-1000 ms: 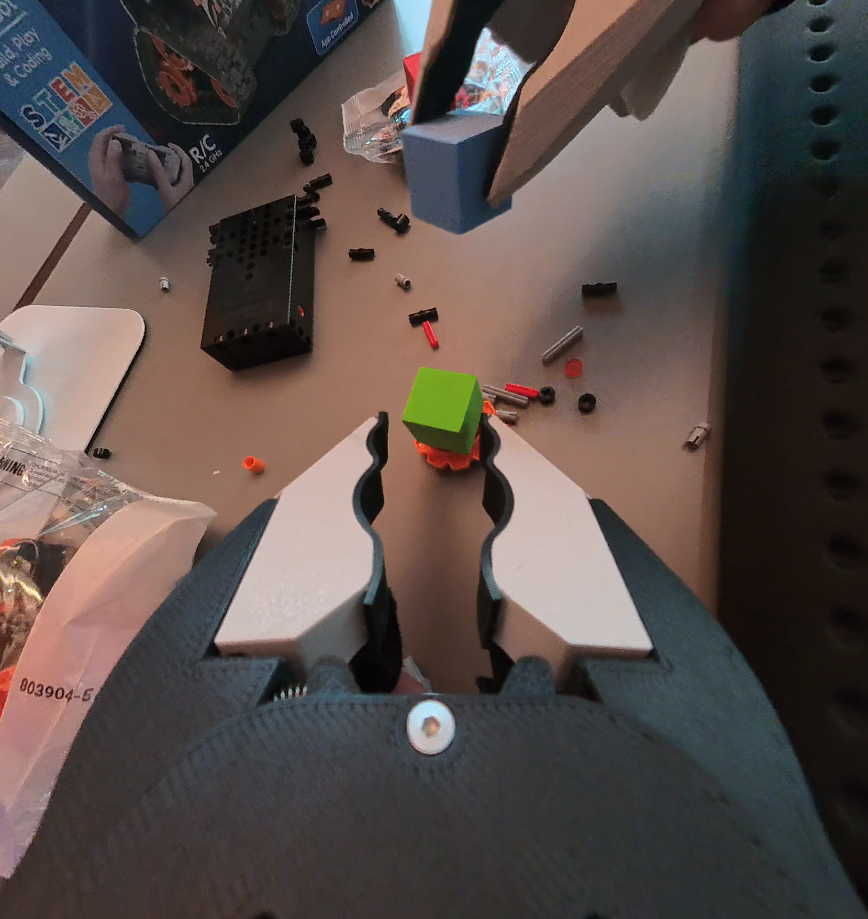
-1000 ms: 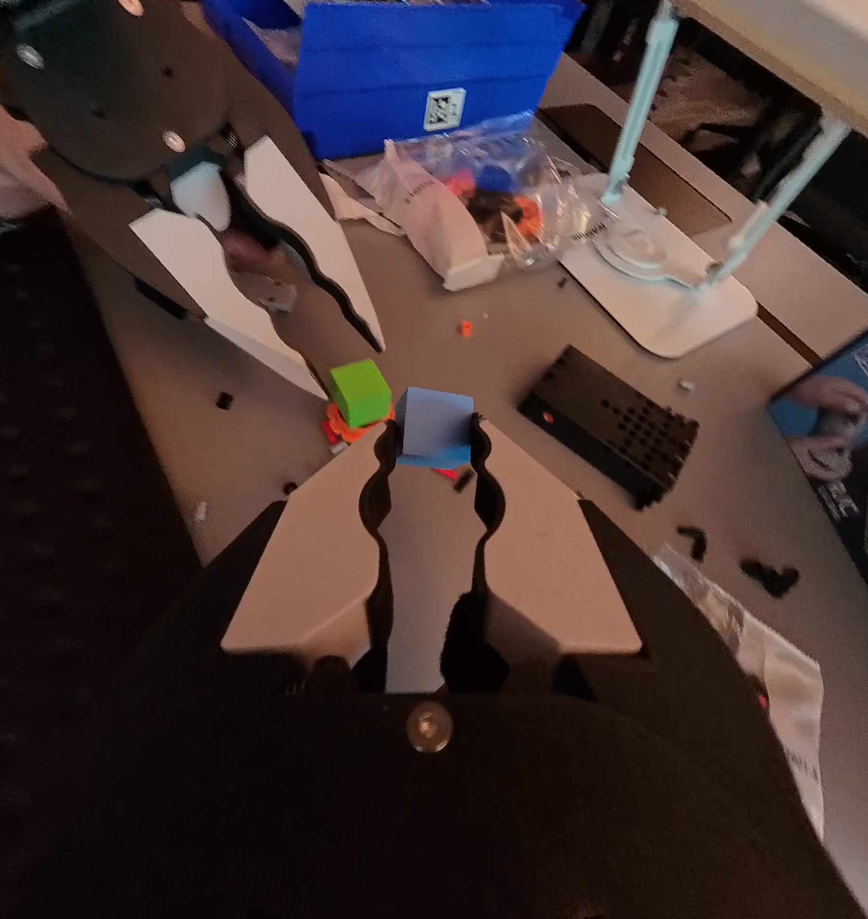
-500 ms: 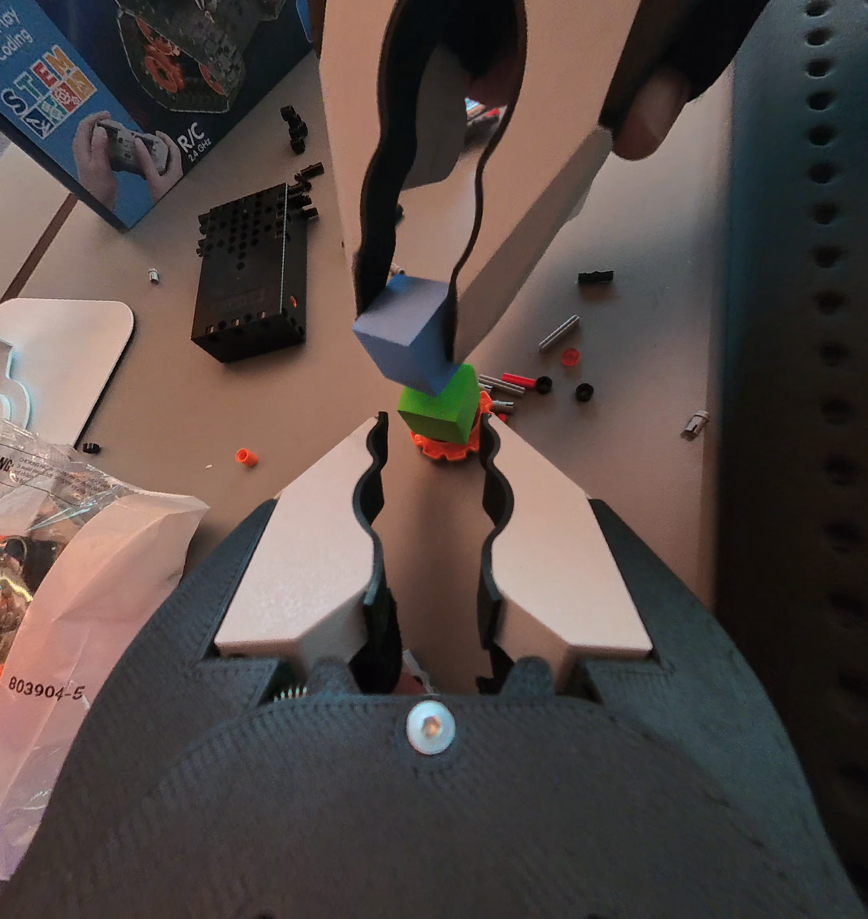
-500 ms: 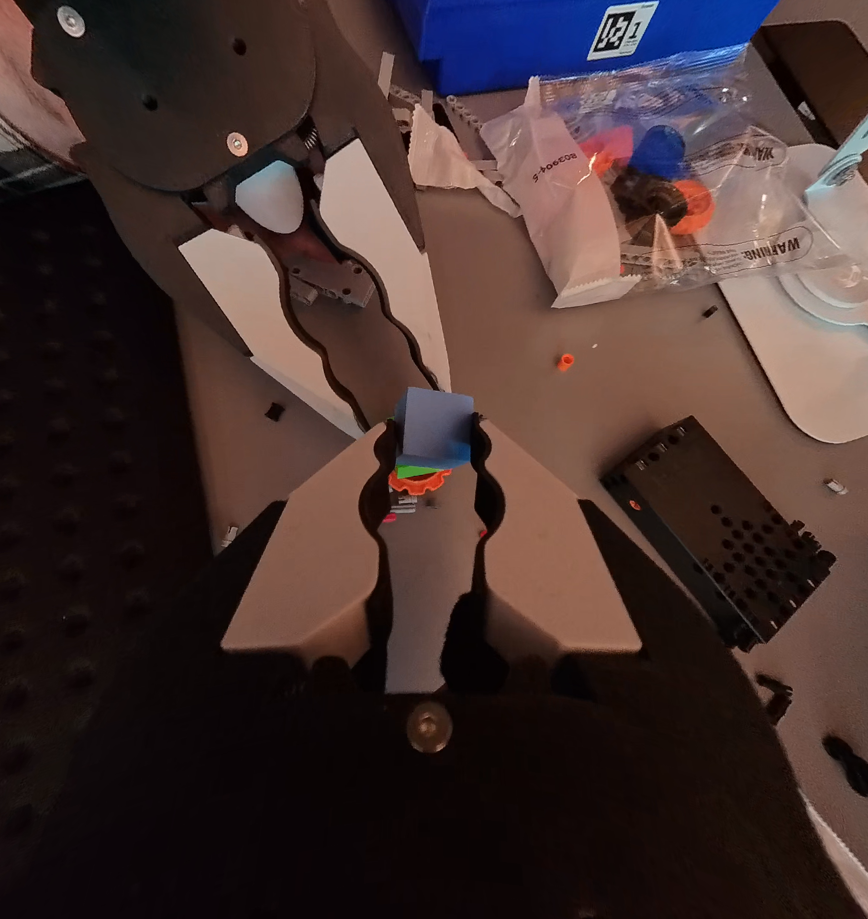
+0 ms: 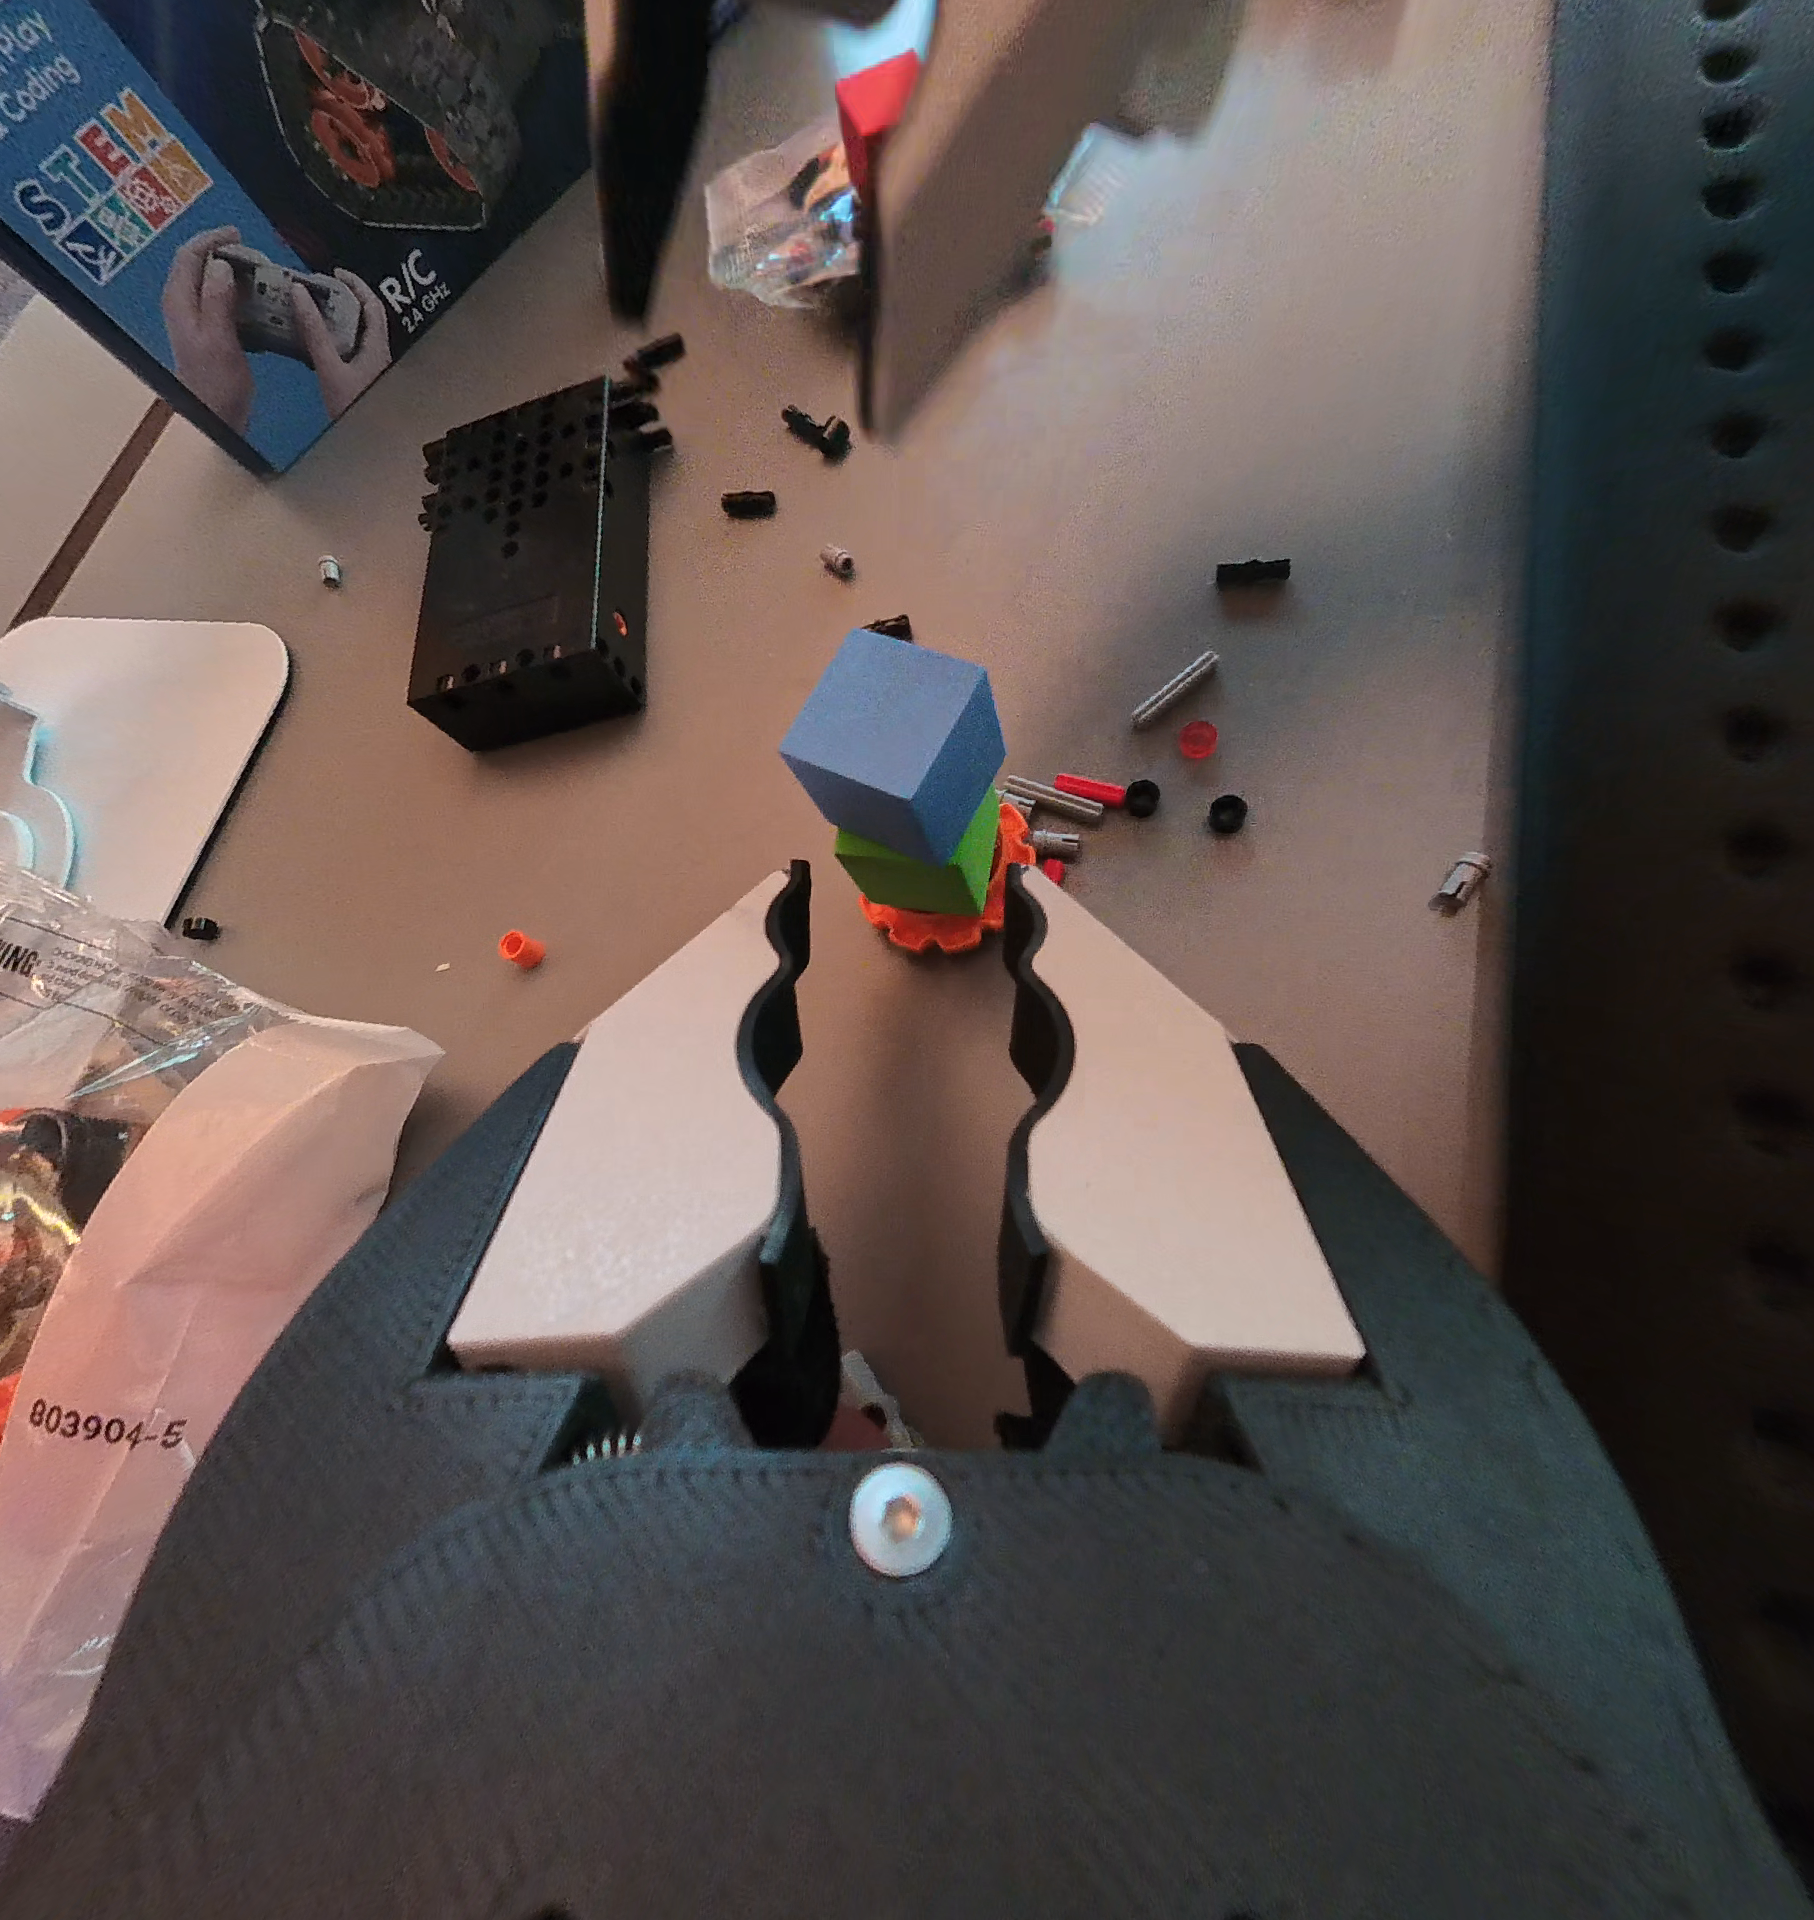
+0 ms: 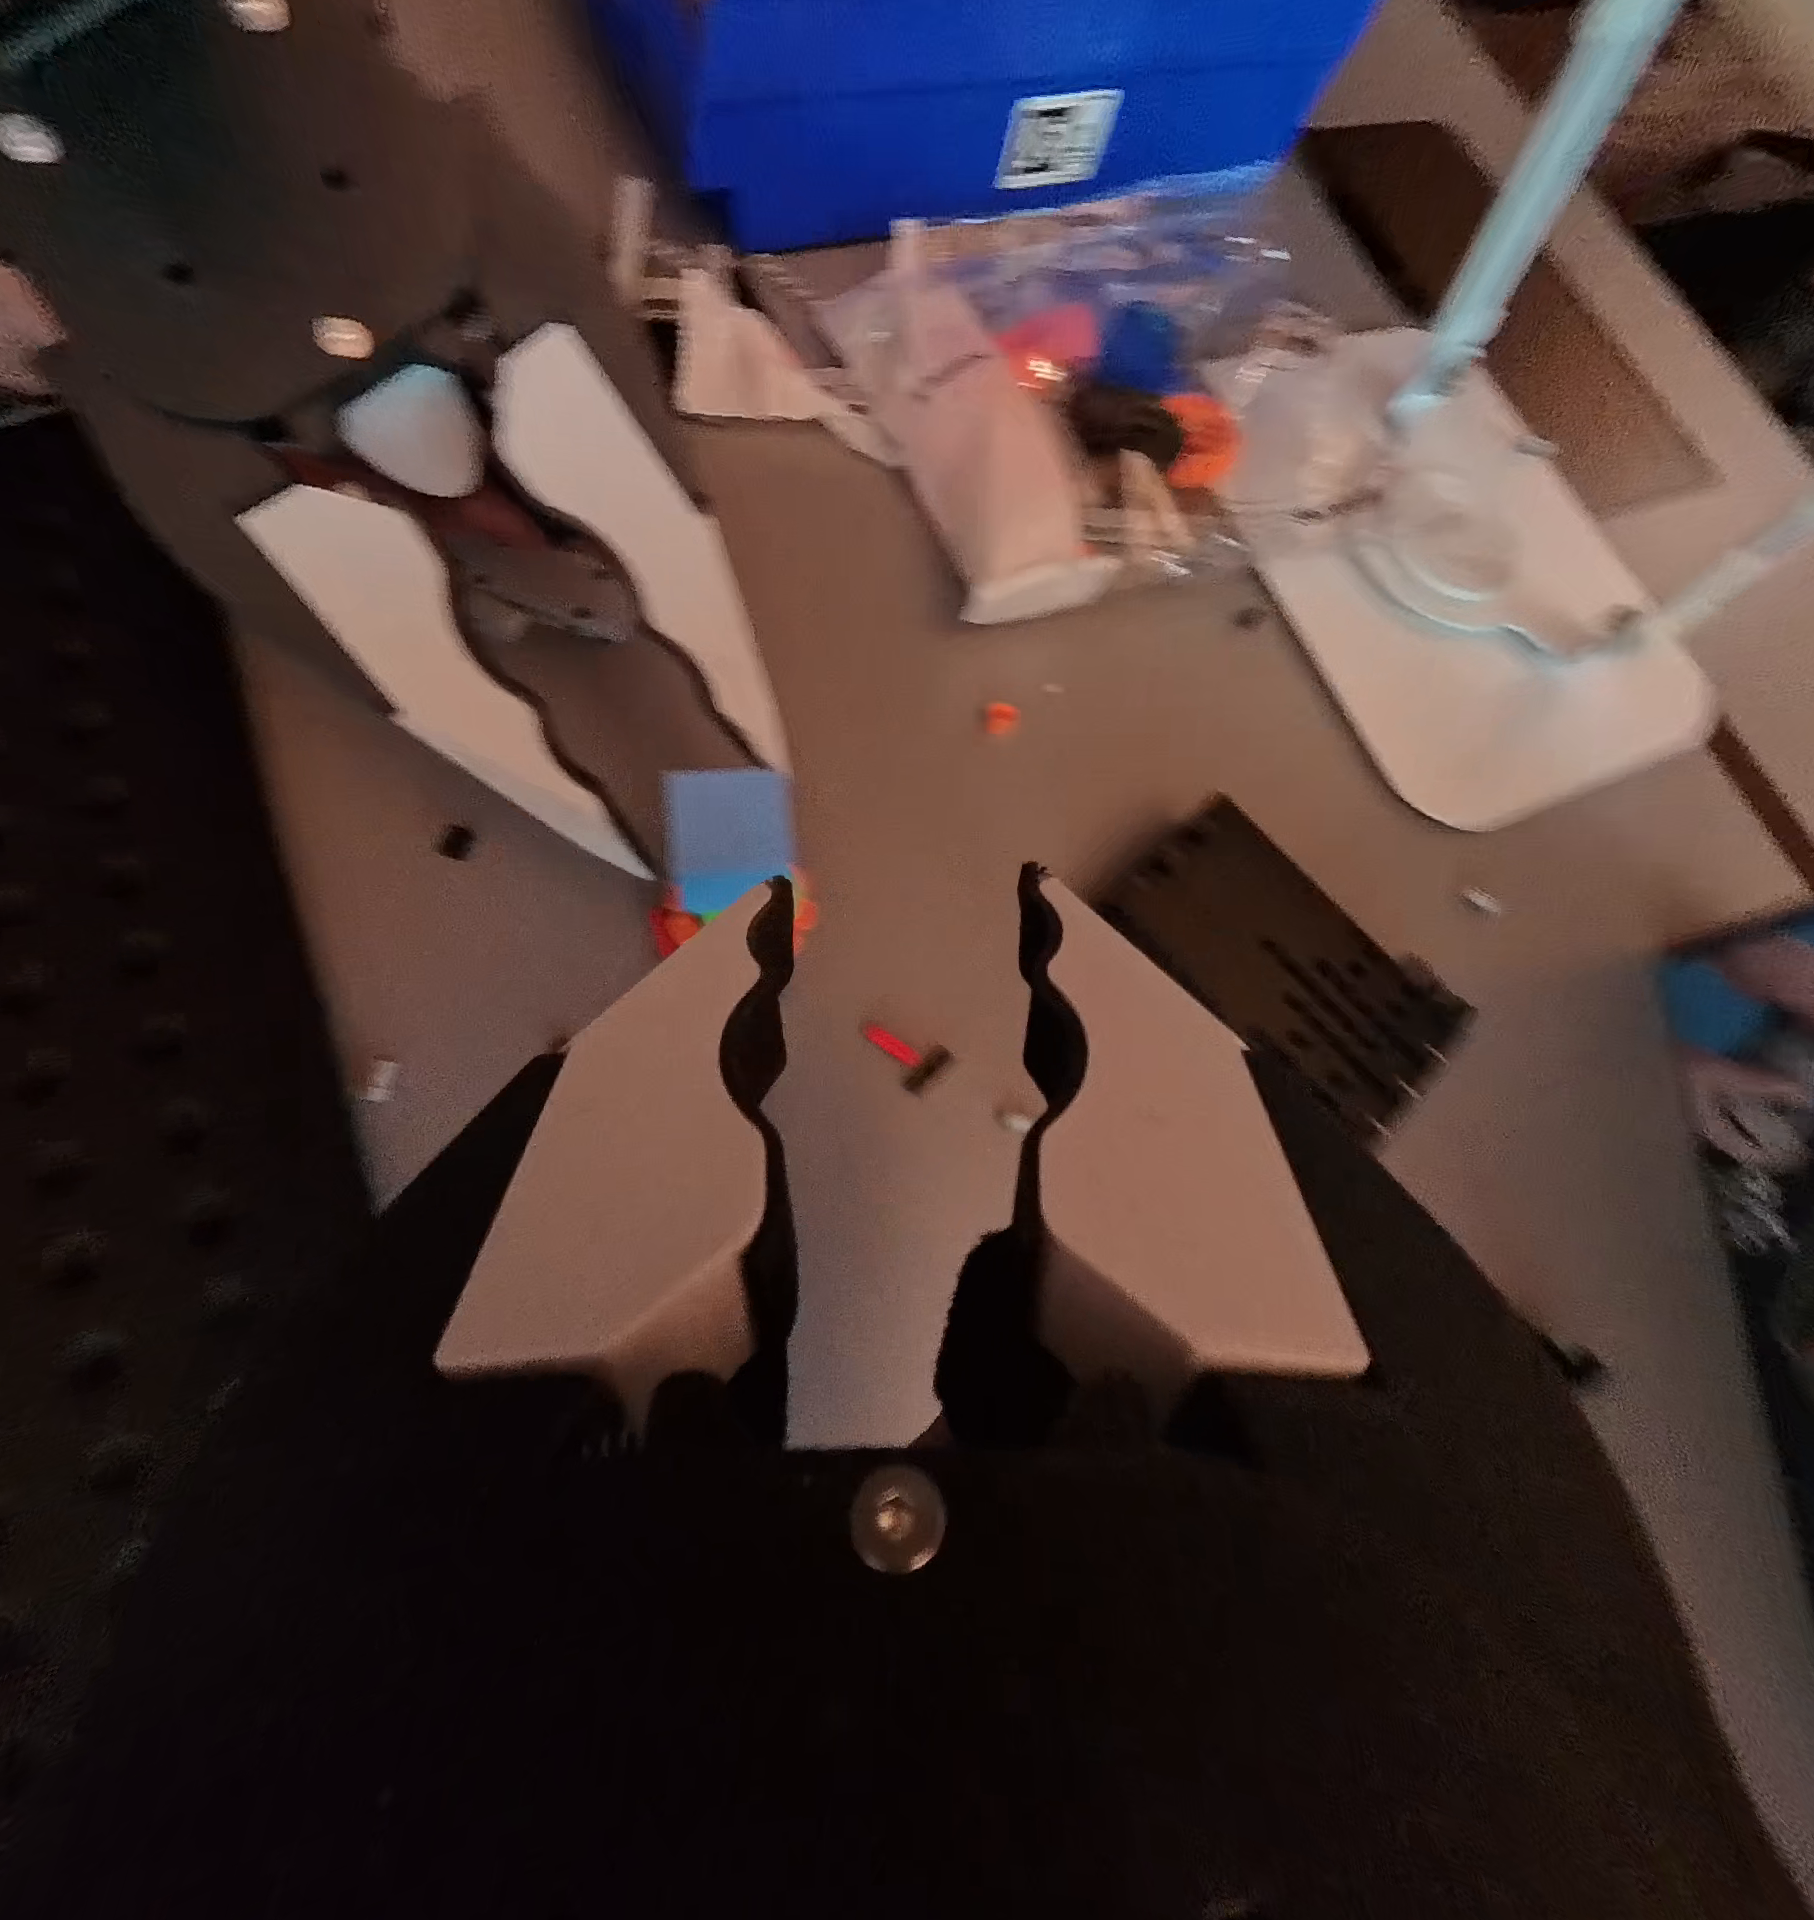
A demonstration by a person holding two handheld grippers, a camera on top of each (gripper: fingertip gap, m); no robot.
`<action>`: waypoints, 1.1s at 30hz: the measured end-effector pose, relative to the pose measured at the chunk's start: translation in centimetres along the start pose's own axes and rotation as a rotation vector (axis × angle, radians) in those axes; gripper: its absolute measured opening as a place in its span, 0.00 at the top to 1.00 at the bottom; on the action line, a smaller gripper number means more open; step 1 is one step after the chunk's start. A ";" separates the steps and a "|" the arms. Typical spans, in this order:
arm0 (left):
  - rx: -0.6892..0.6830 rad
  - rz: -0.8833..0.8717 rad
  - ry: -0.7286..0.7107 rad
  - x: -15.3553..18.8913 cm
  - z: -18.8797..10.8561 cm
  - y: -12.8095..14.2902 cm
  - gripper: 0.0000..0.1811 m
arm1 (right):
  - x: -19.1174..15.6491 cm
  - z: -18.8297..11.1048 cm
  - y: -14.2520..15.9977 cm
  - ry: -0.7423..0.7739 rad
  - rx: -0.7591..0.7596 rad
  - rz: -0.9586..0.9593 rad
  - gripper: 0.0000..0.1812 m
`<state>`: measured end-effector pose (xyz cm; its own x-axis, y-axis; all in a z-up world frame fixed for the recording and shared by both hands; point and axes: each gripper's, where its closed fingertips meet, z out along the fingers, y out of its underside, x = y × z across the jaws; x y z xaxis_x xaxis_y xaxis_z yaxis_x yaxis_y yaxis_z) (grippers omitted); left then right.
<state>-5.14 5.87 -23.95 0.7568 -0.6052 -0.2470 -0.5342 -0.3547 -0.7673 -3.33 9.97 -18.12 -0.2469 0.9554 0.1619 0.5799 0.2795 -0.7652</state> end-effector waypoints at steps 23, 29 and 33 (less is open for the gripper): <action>0.005 0.005 -0.025 -0.3 0.0 -0.1 0.80 | 11.5 -7.5 17.3 0.396 -0.276 0.397 0.84; 0.016 0.001 -0.027 -0.5 -0.1 -0.3 0.80 | 10.6 -7.9 12.7 0.383 -0.143 0.316 0.84; 0.010 0.001 -0.024 -0.5 0.1 -0.1 0.80 | 5.7 -6.1 4.2 0.215 0.041 0.158 0.84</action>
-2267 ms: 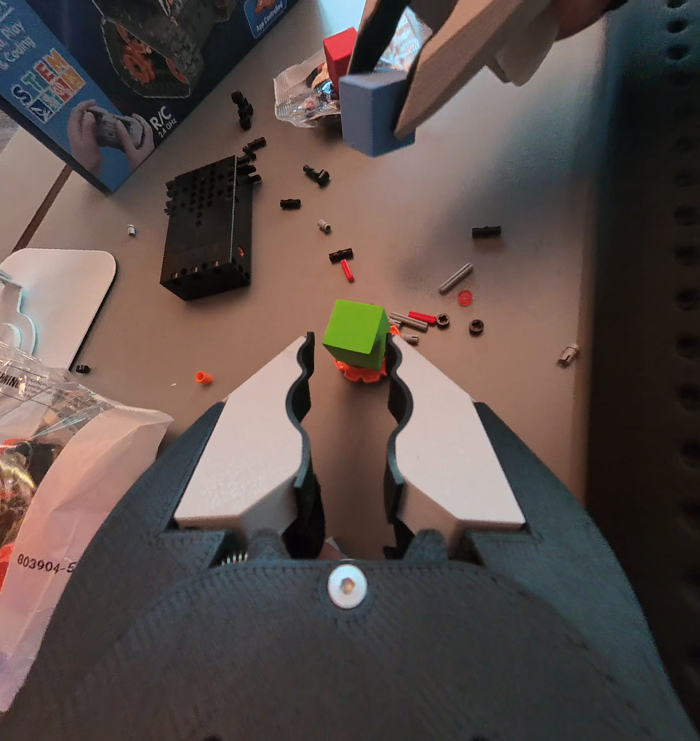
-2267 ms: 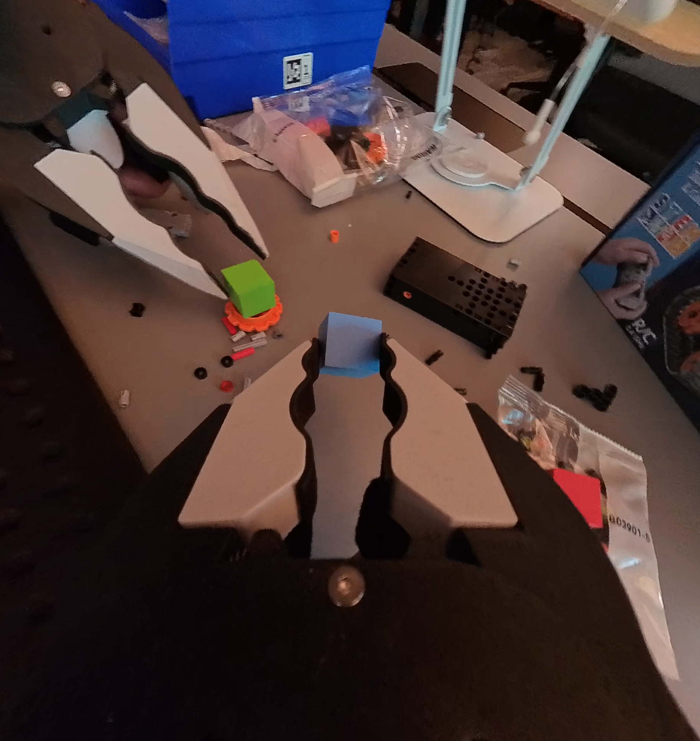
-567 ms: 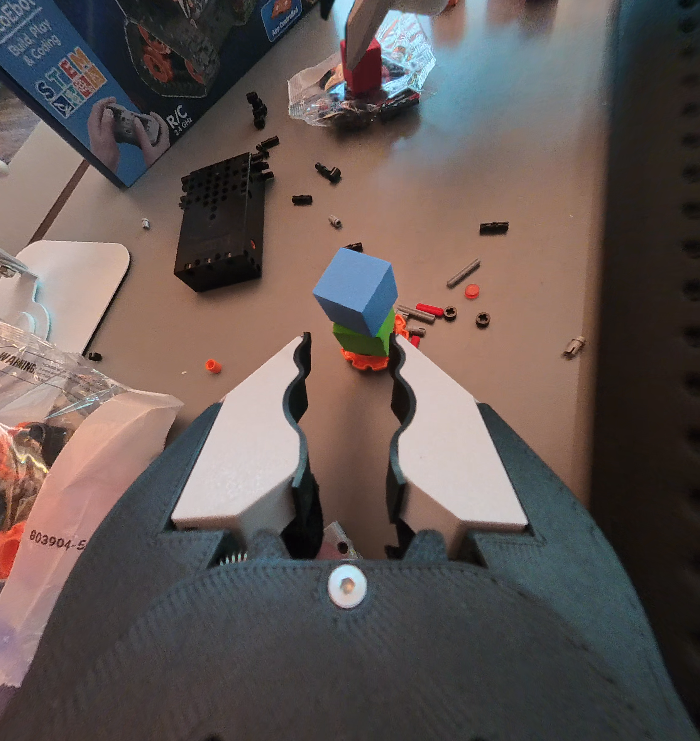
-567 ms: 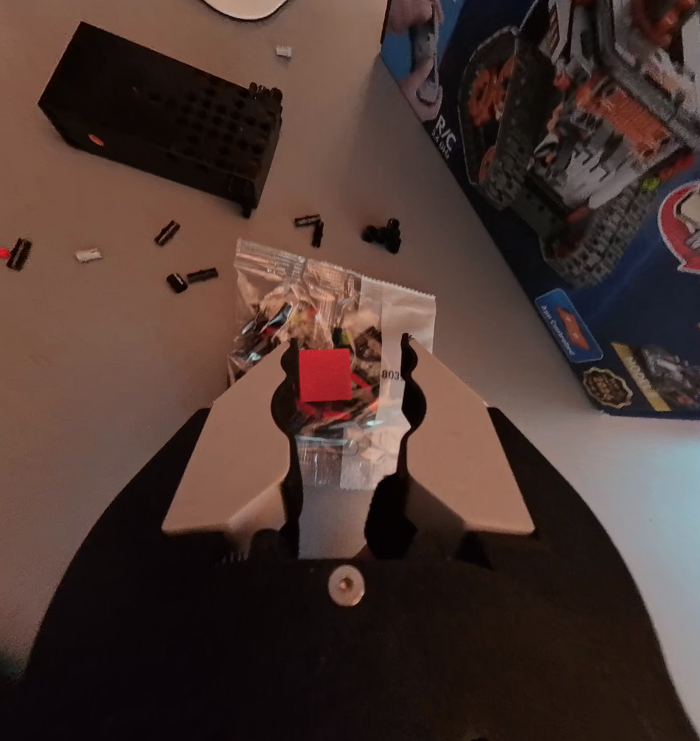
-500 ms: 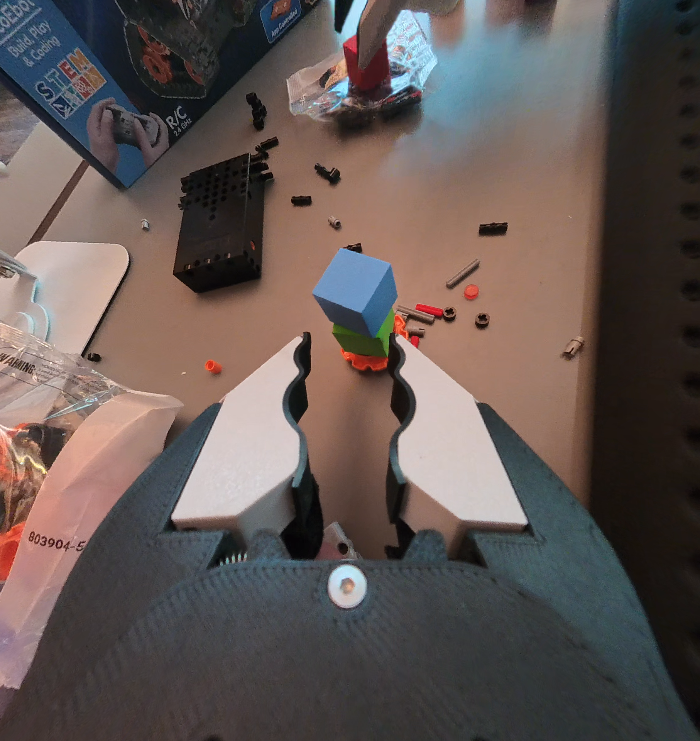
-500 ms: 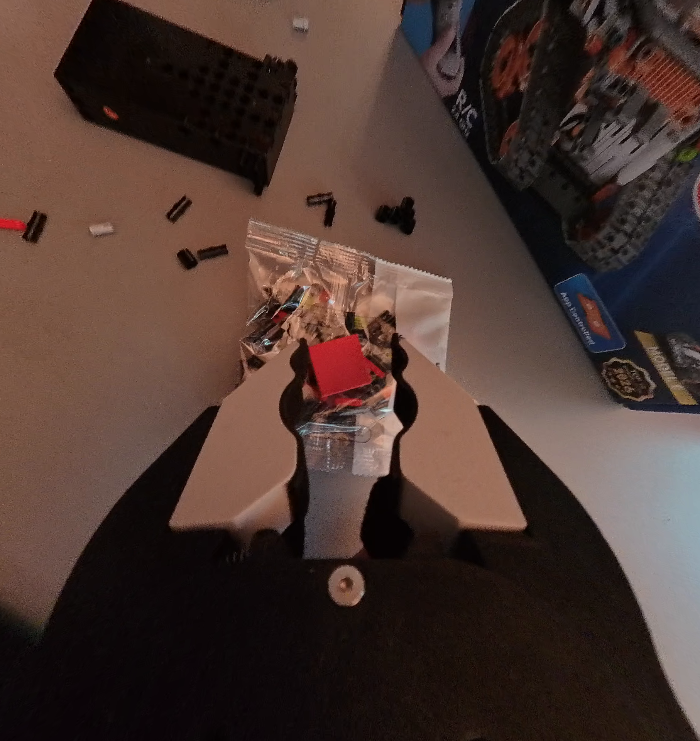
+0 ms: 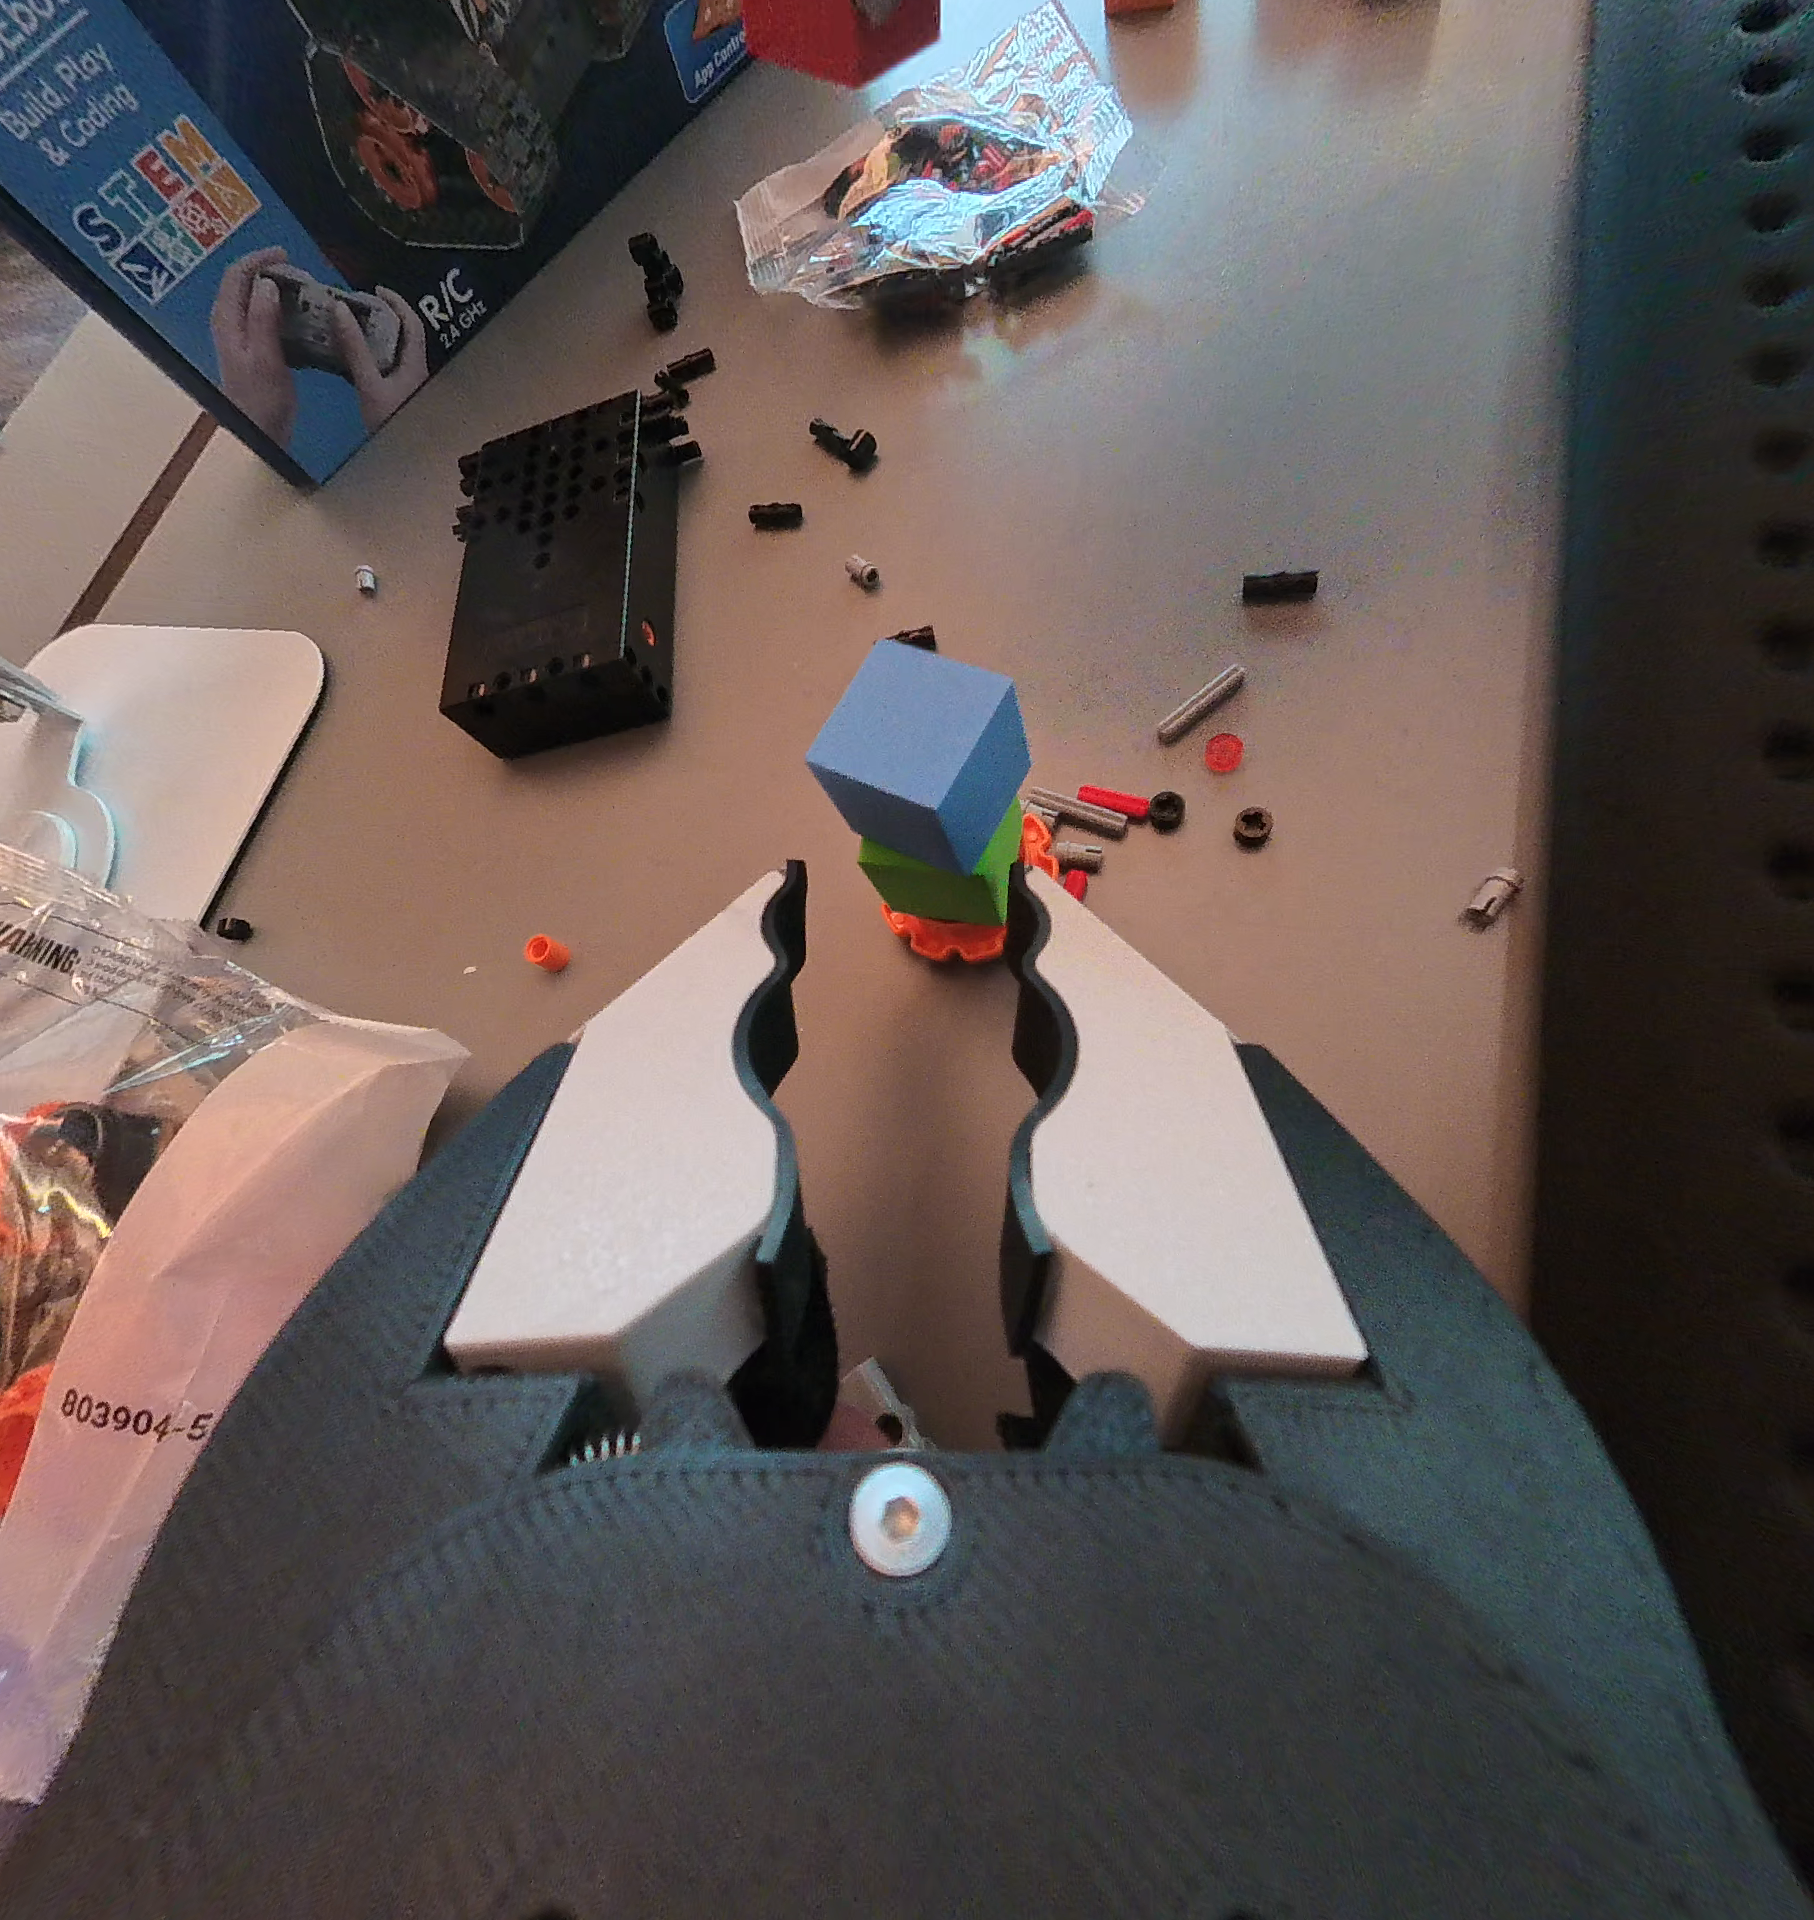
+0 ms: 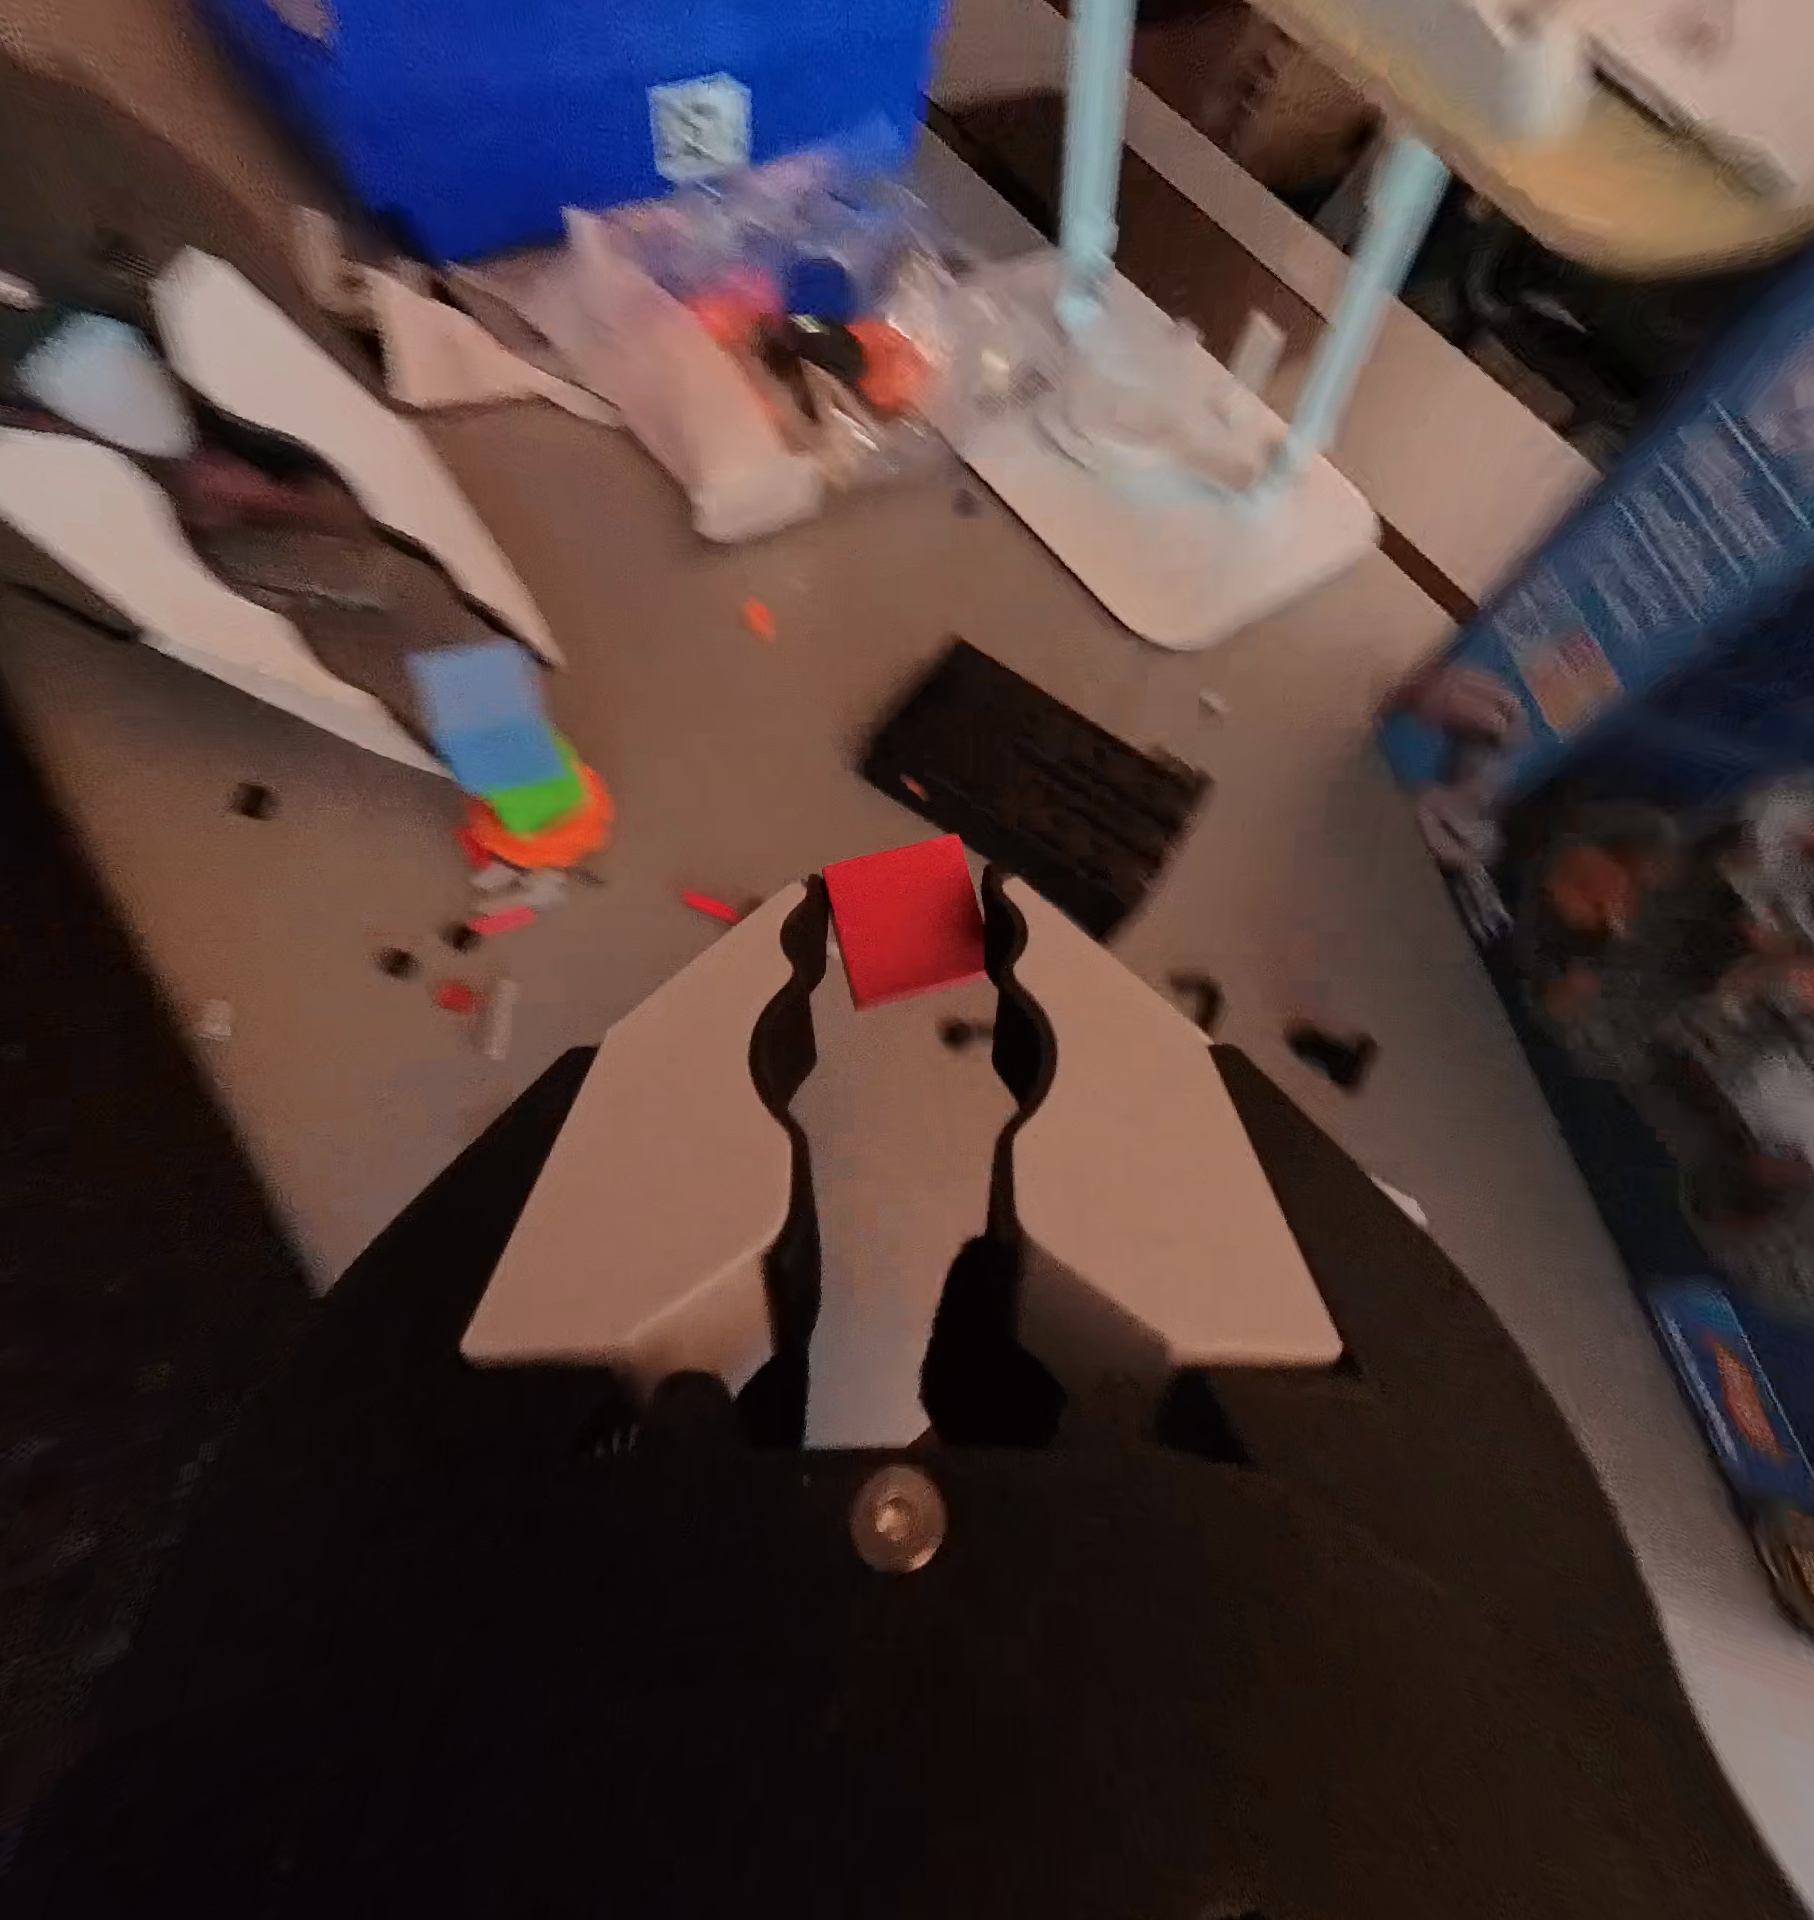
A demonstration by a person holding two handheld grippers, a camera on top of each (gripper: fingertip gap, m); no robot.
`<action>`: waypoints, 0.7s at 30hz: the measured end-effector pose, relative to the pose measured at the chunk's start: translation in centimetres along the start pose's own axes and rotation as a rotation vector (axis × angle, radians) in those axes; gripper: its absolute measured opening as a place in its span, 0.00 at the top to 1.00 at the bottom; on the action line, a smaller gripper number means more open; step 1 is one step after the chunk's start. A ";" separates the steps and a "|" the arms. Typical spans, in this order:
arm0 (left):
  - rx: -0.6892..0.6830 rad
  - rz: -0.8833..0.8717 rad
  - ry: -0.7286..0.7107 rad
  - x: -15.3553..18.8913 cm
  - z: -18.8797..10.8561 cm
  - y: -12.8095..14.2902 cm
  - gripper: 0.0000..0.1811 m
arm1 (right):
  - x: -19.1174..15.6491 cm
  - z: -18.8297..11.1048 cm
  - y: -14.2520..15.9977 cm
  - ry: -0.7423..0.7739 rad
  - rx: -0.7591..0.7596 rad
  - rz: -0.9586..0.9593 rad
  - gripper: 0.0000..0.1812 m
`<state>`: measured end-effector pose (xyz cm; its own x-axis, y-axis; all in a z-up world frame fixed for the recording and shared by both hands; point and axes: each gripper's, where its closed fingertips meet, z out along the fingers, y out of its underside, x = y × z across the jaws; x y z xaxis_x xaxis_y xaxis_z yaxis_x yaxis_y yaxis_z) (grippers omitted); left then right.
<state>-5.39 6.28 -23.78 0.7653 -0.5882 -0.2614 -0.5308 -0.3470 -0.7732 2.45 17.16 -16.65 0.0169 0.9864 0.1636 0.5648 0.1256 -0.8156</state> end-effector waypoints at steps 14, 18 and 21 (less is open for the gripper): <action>0.015 -0.015 0.015 0.0 0.1 0.0 0.80 | -11.0 6.0 -4.2 -0.301 -0.055 -0.159 0.84; 0.014 -0.014 0.016 0.1 0.1 0.1 0.80 | -11.4 6.6 -3.9 -0.313 -0.096 -0.167 0.84; 0.014 -0.015 0.014 0.0 0.0 0.1 0.80 | -11.5 6.7 -3.9 -0.308 -0.095 -0.172 0.79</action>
